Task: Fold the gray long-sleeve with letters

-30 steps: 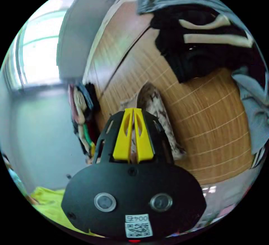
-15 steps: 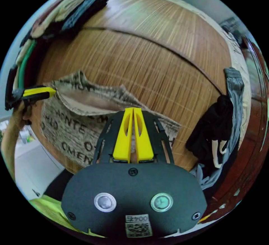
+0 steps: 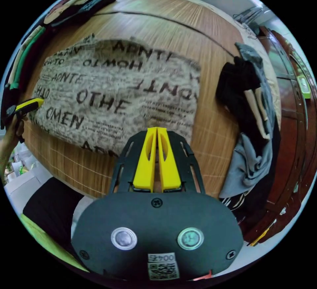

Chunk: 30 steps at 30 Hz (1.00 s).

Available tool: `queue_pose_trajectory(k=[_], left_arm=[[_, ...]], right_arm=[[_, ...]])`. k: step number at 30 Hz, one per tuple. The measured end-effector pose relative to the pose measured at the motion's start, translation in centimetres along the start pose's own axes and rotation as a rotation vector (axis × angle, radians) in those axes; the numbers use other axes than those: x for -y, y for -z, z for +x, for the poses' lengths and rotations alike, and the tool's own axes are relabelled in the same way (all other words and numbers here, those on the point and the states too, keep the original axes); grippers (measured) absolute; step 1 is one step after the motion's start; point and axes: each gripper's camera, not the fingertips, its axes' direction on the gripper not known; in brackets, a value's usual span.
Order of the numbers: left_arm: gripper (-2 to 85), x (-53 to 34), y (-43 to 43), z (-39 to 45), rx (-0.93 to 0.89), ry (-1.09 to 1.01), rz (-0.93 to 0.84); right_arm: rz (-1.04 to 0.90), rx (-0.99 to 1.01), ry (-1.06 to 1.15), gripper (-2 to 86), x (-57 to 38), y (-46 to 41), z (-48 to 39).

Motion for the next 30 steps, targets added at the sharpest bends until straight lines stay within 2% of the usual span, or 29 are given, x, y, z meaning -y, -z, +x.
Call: queue_pose_trajectory(k=[2, 6, 8, 13, 20, 25, 30], left_arm=[[0.5, -1.4, -2.2, -0.6, -0.016, -0.018, 0.004], [0.6, -3.0, -4.3, -3.5, -0.212, 0.031, 0.056], [0.5, -3.8, -4.9, -3.9, -0.238, 0.003, 0.076], [0.2, -6.1, -6.4, -1.0, -0.058, -0.144, 0.132], [0.1, -9.9, -8.6, 0.6, 0.046, -0.139, 0.248], [0.2, -12.4, -10.7, 3.7, 0.265, -0.161, 0.308], [0.2, -13.8, -12.1, 4.2, 0.322, -0.161, 0.322]], right_arm=[[-0.147, 0.077, 0.020, -0.7, -0.7, -3.8, -1.4], [-0.100, 0.076, -0.017, -0.8, -0.9, -4.2, -2.1], [-0.099, 0.077, -0.001, -0.8, -1.0, -4.2, -2.4], [-0.061, 0.172, -0.041, -0.8, -2.3, -4.7, -1.2], [-0.059, 0.243, 0.065, -0.8, -3.6, -5.5, 0.1], [-0.024, 0.279, 0.075, -0.8, -5.5, -5.9, 1.3], [0.021, 0.313, 0.134, -0.8, -7.7, -6.7, 2.8]])
